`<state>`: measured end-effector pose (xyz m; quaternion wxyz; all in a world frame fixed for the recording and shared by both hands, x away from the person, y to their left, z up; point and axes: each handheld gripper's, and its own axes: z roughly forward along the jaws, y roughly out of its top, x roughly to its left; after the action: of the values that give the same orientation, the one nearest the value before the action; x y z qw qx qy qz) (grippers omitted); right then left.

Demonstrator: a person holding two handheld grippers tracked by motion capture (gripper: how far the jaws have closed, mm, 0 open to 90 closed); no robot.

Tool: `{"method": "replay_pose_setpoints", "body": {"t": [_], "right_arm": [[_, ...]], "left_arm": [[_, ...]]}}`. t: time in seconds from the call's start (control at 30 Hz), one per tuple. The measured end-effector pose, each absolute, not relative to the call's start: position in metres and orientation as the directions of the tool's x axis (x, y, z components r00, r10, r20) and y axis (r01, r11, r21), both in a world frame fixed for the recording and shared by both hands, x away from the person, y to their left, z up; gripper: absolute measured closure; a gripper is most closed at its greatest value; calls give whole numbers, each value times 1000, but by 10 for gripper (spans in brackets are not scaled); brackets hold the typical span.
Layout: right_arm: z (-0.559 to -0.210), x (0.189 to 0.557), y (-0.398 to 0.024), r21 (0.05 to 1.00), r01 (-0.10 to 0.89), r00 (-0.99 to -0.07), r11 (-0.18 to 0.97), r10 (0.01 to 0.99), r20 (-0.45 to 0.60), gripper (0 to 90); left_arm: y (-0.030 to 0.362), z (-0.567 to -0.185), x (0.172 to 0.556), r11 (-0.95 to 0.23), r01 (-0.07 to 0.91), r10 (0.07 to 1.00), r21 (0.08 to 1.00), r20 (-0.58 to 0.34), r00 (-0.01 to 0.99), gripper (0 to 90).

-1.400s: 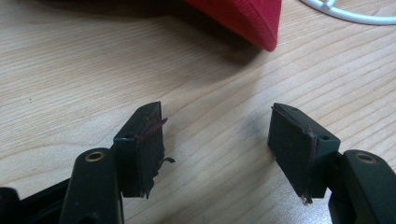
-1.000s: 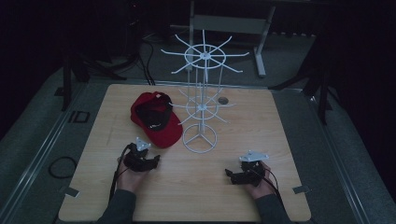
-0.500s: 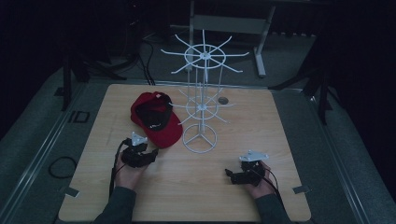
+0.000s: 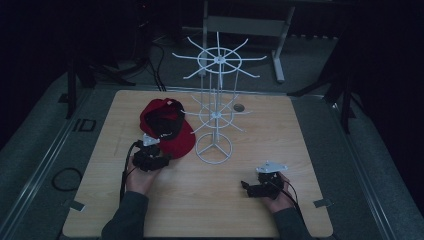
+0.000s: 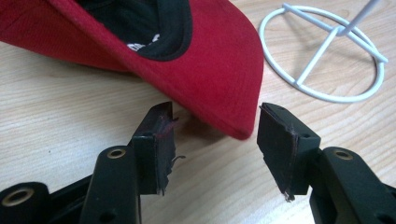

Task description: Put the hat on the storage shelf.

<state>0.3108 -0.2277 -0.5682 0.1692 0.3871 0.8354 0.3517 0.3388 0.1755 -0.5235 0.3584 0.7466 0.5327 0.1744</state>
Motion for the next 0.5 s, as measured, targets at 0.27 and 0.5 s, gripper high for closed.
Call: {"method": "replay_pose_setpoints", "body": {"t": [0.27, 0.5], "right_arm": [[-568, 311, -228, 718, 528, -643, 453, 766, -11, 131], [-568, 311, -228, 719, 528, -643, 452, 766, -10, 131]], "left_arm": [[178, -523, 353, -145, 687, 926, 712, -147, 348, 472], [175, -532, 362, -126, 708, 922, 695, -182, 342, 474]]}}
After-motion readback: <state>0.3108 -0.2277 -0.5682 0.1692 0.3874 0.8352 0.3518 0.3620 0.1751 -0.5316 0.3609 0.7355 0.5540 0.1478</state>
